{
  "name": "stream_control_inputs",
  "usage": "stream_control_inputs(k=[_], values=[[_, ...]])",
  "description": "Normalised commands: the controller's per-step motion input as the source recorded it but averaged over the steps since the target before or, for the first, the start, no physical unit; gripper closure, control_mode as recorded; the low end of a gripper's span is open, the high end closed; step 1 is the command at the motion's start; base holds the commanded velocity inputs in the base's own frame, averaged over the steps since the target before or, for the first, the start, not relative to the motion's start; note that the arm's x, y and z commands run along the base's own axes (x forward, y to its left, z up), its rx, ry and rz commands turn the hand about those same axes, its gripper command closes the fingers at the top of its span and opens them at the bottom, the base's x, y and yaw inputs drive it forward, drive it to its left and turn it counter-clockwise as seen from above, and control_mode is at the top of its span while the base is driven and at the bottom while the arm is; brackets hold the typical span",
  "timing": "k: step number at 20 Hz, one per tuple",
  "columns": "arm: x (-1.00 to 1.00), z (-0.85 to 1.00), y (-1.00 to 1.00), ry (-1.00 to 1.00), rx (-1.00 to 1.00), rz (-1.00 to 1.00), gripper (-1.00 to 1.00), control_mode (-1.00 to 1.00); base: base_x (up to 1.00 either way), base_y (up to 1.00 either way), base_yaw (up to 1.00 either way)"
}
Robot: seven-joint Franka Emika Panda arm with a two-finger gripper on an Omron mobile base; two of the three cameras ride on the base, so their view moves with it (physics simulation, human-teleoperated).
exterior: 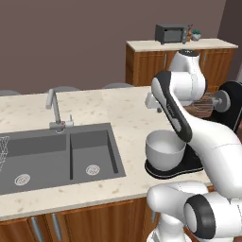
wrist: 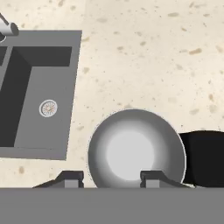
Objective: Close the stand mixer head.
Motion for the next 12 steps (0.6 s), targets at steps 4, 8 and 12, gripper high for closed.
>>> stream_control_inputs(k=[4,8,12], values=[[-0.05,0.0,0.0,0.0,0.0,0.0,-1.0,-1.0,0.0,0.0,0.0],[-0.71,0.01,-0.27,0.0,0.08,0.0,-1.0,-1.0,0.0,0.0,0.0],[-0.98,0.1,-0.65,0.0,0.23,0.0,-1.0,-1.0,0.0,0.0,0.0]])
